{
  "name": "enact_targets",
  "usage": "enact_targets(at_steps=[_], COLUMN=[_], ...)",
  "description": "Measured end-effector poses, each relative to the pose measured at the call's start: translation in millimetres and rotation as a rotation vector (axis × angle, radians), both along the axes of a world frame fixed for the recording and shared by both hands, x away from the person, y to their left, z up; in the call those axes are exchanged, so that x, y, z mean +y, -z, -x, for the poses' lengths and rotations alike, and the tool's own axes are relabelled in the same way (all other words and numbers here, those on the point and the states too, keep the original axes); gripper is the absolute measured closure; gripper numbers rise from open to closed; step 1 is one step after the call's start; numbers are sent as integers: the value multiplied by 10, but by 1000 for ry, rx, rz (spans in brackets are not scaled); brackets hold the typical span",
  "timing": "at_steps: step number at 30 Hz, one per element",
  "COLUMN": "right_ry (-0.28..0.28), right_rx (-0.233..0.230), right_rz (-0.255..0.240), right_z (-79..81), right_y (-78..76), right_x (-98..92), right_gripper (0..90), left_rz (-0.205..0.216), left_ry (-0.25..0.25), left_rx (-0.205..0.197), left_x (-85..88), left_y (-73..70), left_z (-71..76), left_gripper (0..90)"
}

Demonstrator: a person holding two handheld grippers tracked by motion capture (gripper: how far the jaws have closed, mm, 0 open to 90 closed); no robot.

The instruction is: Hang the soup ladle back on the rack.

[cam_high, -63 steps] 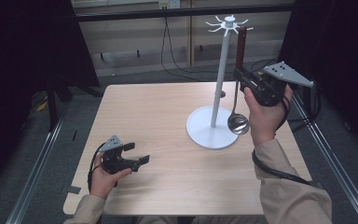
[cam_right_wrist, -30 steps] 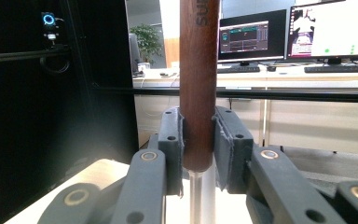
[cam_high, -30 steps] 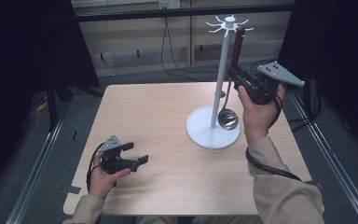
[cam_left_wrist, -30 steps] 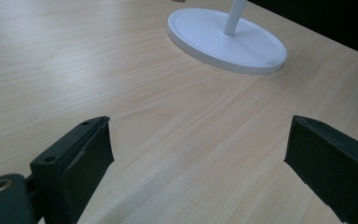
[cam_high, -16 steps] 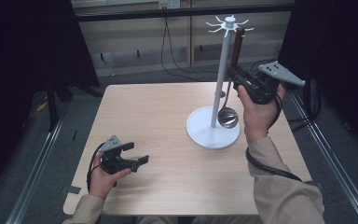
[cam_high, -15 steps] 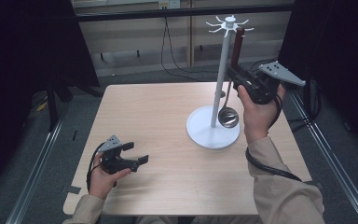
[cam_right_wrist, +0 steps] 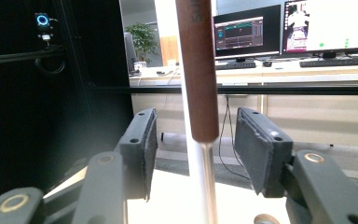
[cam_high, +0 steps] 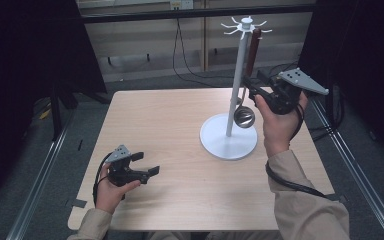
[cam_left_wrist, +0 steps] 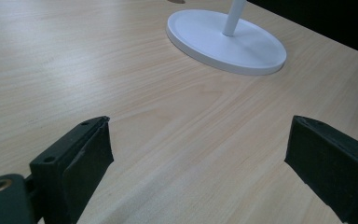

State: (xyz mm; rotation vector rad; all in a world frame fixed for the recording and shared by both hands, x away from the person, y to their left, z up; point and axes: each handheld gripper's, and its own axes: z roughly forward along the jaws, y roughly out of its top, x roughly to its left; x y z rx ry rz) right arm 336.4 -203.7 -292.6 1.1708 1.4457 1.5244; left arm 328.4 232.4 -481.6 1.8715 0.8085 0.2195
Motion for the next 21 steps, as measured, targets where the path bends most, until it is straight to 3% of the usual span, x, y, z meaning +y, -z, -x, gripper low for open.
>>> enact_targets(at_steps=[11,13,21], right_ry=[1,-8,-24], right_rx=[19,28,41], right_rz=[27,31,40], right_z=[75,105,196], right_y=[72,101,199], right_x=[-50,-73,-113], right_gripper=[332,300,255], left_rz=[-14,-2,-1], left_ry=[6,7,-3], left_rx=[-2,1,0], left_x=[-30,-33,-49], left_y=[4,-4,-3], left_z=[-3,-4,2], left_gripper=[66,62,39])
